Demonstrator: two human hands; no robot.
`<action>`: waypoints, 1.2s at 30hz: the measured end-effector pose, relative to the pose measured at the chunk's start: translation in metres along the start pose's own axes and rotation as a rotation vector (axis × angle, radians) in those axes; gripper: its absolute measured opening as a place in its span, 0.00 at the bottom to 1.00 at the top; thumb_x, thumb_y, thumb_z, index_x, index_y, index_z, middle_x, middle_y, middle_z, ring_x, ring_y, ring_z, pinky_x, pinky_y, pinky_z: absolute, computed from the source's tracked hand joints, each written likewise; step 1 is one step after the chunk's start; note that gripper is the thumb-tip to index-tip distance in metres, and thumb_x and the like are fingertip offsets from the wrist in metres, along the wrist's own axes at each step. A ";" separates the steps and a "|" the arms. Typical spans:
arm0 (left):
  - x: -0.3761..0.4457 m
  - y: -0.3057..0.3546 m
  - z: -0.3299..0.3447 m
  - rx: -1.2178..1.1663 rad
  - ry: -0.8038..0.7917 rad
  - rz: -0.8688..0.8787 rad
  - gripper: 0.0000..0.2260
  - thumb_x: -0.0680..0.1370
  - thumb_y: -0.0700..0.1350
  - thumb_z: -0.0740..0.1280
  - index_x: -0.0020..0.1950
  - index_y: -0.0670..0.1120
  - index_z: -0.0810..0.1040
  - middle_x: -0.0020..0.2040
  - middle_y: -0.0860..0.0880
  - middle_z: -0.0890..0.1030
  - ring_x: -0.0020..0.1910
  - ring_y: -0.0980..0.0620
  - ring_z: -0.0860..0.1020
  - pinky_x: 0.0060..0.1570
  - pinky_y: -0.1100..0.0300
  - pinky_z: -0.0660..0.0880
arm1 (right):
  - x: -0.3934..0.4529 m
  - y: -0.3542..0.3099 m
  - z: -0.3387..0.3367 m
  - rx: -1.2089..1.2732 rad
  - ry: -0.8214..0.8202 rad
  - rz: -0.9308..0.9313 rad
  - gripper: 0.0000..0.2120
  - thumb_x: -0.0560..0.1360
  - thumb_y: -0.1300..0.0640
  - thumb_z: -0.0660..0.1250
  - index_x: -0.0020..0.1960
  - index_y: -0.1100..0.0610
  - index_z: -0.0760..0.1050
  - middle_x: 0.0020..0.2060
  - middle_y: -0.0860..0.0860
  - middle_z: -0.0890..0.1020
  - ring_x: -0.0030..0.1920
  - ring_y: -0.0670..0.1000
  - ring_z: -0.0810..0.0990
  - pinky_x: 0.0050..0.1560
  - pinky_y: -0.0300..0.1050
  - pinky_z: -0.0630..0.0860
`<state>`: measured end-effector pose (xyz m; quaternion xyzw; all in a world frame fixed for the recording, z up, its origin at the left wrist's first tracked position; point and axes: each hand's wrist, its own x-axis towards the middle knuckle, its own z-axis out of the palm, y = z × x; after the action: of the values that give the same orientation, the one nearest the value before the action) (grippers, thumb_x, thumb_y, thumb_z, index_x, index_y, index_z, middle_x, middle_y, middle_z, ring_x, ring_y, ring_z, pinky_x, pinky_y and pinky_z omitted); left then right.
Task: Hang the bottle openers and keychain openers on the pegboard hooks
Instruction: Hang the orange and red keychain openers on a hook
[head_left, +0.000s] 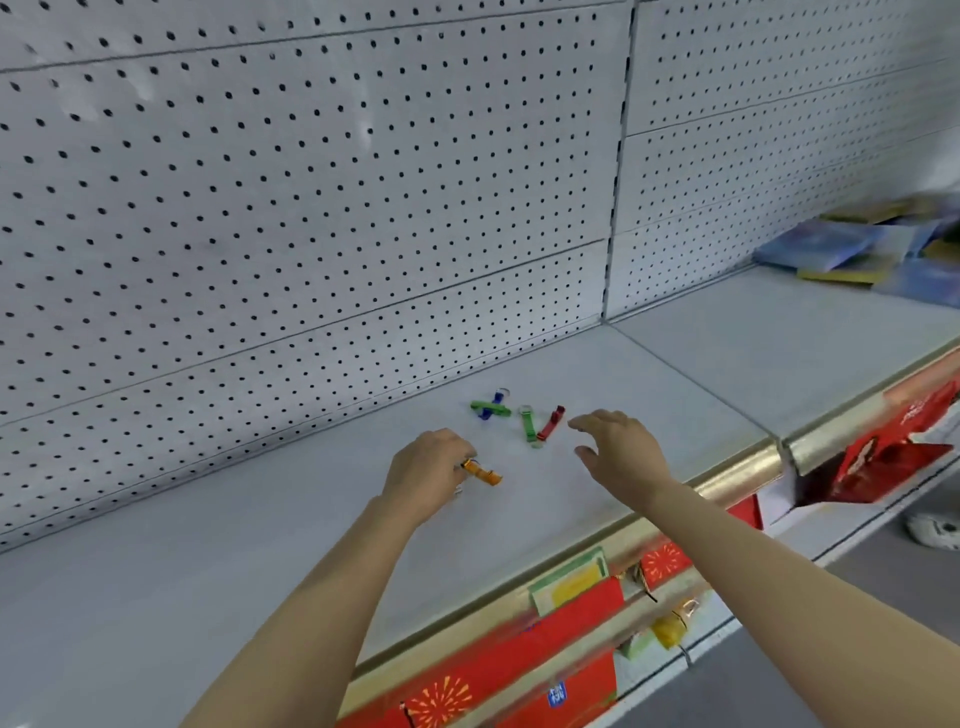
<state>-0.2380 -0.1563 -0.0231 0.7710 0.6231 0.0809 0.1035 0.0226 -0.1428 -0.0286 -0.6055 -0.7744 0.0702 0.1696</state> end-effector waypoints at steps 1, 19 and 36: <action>0.004 -0.001 0.002 0.011 -0.032 0.009 0.10 0.78 0.43 0.67 0.57 0.51 0.82 0.56 0.52 0.79 0.56 0.50 0.77 0.51 0.52 0.77 | 0.004 0.003 0.006 0.001 -0.019 -0.005 0.18 0.77 0.56 0.67 0.66 0.53 0.75 0.62 0.51 0.79 0.62 0.55 0.76 0.63 0.48 0.71; 0.038 -0.006 0.012 -0.154 -0.119 -0.141 0.04 0.73 0.45 0.71 0.46 0.52 0.85 0.44 0.52 0.85 0.43 0.49 0.82 0.45 0.55 0.79 | 0.081 0.017 0.042 -0.180 -0.024 -0.664 0.07 0.68 0.57 0.77 0.36 0.54 0.79 0.29 0.48 0.79 0.31 0.53 0.78 0.34 0.43 0.75; 0.026 0.012 0.007 -0.739 0.247 -0.356 0.07 0.67 0.47 0.81 0.41 0.48 0.85 0.38 0.53 0.86 0.39 0.56 0.83 0.42 0.63 0.79 | 0.070 0.005 0.043 0.407 0.162 -0.066 0.04 0.72 0.61 0.70 0.40 0.53 0.77 0.33 0.46 0.82 0.34 0.49 0.81 0.37 0.43 0.78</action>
<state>-0.2195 -0.1342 -0.0265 0.5471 0.6832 0.3712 0.3099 -0.0024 -0.0705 -0.0575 -0.5367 -0.7475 0.1705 0.3523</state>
